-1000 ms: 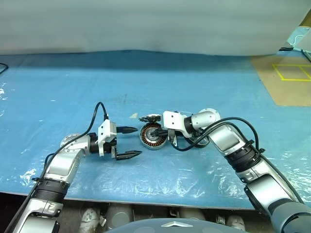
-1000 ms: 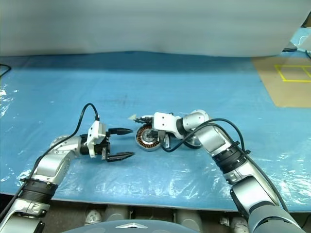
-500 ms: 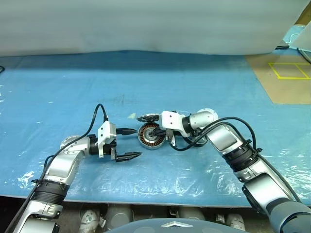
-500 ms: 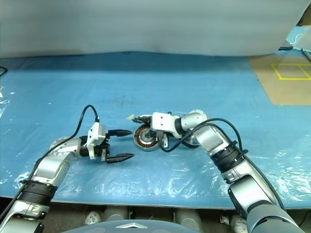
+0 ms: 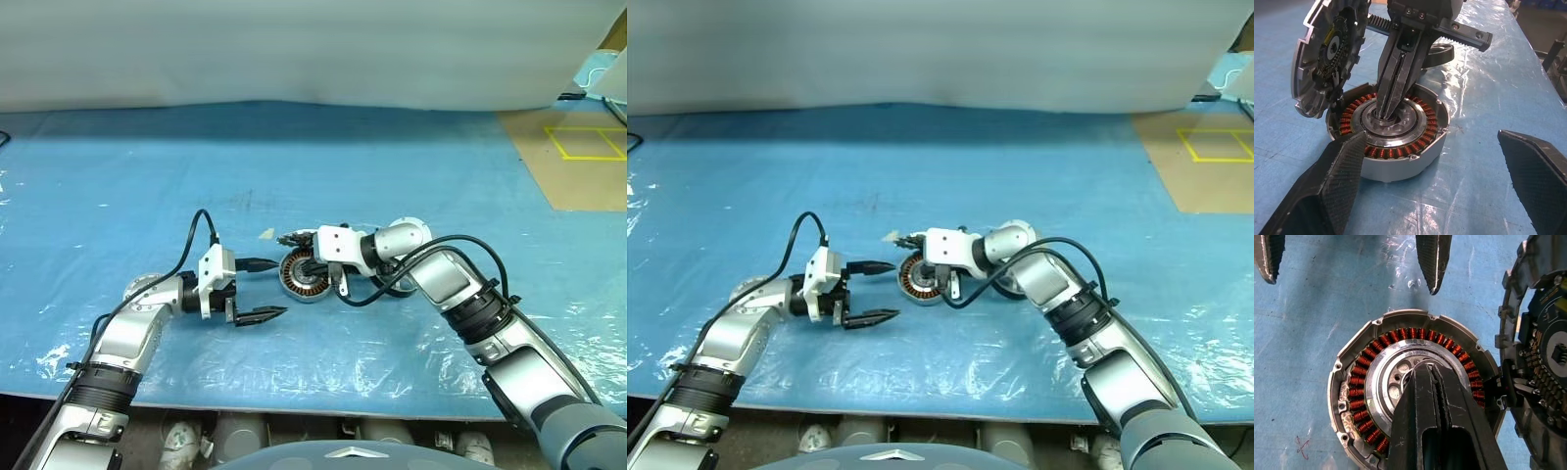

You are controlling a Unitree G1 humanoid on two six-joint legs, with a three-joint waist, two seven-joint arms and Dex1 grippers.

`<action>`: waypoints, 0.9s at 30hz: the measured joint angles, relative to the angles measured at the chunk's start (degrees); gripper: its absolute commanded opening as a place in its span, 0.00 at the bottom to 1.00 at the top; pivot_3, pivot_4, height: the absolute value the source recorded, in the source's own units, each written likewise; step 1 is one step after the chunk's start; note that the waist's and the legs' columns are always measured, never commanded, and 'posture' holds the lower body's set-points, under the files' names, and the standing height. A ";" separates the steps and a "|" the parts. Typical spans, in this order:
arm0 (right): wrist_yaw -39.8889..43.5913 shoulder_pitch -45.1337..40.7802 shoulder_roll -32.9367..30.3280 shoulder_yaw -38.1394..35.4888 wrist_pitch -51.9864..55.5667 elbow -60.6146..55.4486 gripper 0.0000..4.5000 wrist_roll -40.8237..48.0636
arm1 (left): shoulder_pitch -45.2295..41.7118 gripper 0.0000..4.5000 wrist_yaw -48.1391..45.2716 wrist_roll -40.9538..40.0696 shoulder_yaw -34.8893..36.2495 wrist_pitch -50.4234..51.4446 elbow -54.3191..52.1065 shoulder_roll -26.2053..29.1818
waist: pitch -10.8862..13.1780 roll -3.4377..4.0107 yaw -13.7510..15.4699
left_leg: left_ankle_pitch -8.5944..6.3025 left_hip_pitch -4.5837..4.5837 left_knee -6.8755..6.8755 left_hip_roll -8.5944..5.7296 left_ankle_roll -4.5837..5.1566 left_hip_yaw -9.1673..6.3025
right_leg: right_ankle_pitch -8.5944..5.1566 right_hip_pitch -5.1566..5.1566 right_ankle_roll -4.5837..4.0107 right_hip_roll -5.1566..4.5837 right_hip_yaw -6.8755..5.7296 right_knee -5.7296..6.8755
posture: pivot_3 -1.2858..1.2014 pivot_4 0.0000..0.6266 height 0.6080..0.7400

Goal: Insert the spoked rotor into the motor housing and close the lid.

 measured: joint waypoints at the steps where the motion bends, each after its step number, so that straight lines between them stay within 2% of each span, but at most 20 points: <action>1: 0.28 0.10 -0.46 0.11 -0.12 0.09 0.01 0.01 | 0.00 1.00 0.02 0.00 0.00 -0.02 0.00 0.00 | 0.00 0.00 0.03 | 0.00 -0.01 0.00 0.00 0.00 0.00 | 0.00 0.00 0.00 0.00 0.00 0.00 | 0.52 0.24 1.00; 16: 0.26 0.44 -0.46 0.31 -1.07 -0.33 0.01 -0.31 | -0.40 1.00 -0.17 0.02 0.00 -0.32 0.66 -0.01 | 0.00 0.00 0.09 | 0.00 0.01 0.00 0.00 0.00 0.00 | 0.00 0.00 0.00 0.00 0.00 0.02 | 0.52 0.24 1.00; 27: 4.33 0.38 -0.24 -7.45 13.12 -4.62 0.01 11.98 | 0.00 1.00 0.14 -0.26 0.14 0.05 0.49 -0.05 | 0.00 0.00 0.26 | 0.00 -0.10 -0.02 0.03 0.00 0.00 | 0.00 -0.10 -0.01 0.02 -0.04 -0.01 | 0.52 0.24 1.00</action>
